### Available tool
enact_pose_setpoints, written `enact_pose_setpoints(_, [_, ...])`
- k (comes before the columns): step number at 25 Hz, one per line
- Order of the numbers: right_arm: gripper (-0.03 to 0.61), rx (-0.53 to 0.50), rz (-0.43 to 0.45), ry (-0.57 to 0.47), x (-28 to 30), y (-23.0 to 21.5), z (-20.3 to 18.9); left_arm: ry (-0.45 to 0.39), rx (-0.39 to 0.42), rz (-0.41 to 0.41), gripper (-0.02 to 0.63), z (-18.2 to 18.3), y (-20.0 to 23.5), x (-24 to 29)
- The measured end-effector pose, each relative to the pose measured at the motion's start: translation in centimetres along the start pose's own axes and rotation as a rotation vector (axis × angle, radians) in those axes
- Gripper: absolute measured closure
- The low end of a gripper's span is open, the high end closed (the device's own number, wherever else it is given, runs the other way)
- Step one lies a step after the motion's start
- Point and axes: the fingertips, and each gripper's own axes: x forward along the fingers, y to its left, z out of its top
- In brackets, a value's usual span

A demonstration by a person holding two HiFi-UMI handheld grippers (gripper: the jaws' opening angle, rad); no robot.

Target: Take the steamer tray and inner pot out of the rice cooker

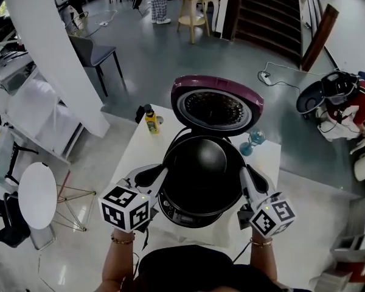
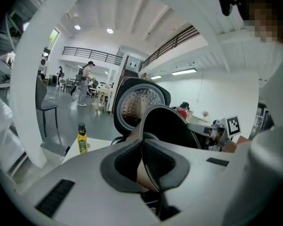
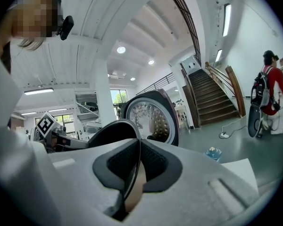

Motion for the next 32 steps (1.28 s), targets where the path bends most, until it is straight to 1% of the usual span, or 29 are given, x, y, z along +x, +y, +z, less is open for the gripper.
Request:
enact_pose_setpoints(6, [0.552, -0.055, 0.058, -0.041, -1.4, 1.7, 2.1, -0.078, 0.010, 0.037, 0.591, 1.1, -1.7, -2.7])
enact_pose_setpoints(12, [0.552, -0.090, 0.119, -0.082, -3.6, 3.1, 3.5, -0.163, 0.028, 0.083, 0.591, 1.1, -4.2, -5.4])
enact_pose_setpoints(15, [0.552, -0.109, 0.126, -0.114, -4.7, 4.0, 4.3, -0.204, 0.027, 0.094, 0.591, 1.1, -5.1, -6.6])
enact_pose_setpoints(20, [0.552, -0.122, 0.133, -0.153, -6.0, 5.3, 5.5, -0.250, 0.045, 0.081, 0.591, 1.9, -6.1, -8.2])
enact_pose_setpoints(25, [0.552, -0.134, 0.124, -0.167, -5.0, 7.2, 6.4, -0.278, 0.060, 0.076, 0.591, 3.3, -4.6, -9.6])
enact_pose_setpoints(32, [0.552, -0.131, 0.087, -0.186, -0.8, 11.0, 6.3, -0.281, 0.066, 0.043, 0.591, 5.1, 0.8, -11.5])
